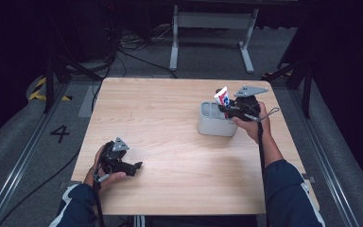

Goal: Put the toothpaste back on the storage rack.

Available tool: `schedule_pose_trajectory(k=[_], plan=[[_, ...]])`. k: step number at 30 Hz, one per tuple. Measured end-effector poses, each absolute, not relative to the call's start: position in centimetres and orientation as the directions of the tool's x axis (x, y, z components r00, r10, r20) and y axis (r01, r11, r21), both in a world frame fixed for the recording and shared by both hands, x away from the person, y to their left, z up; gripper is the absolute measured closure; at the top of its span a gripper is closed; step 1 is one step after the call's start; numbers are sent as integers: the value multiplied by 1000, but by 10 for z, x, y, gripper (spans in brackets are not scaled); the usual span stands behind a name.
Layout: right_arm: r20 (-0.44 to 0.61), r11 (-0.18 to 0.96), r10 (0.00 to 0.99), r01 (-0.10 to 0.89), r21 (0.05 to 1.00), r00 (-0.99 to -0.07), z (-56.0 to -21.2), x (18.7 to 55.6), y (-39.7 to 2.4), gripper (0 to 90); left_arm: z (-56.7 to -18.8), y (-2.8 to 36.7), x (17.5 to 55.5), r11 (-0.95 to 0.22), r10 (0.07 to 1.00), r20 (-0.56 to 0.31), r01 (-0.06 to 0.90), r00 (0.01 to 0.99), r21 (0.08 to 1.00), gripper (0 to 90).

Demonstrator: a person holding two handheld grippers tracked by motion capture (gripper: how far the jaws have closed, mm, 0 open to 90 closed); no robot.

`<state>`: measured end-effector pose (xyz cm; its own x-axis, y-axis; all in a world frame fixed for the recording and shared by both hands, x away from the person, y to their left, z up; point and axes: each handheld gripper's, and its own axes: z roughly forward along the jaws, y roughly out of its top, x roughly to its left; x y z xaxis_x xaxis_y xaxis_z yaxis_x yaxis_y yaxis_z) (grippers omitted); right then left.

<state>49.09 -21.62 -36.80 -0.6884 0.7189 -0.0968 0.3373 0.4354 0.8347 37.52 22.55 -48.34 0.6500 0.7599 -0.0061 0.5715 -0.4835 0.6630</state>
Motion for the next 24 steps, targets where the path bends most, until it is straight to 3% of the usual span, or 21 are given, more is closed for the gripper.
schedule_pose_trajectory(k=[24], plan=[[-116,507,699,375,776,-705,-380,491,-211,578,-483,226,375,-483,760,-7,572,650,663,9]])
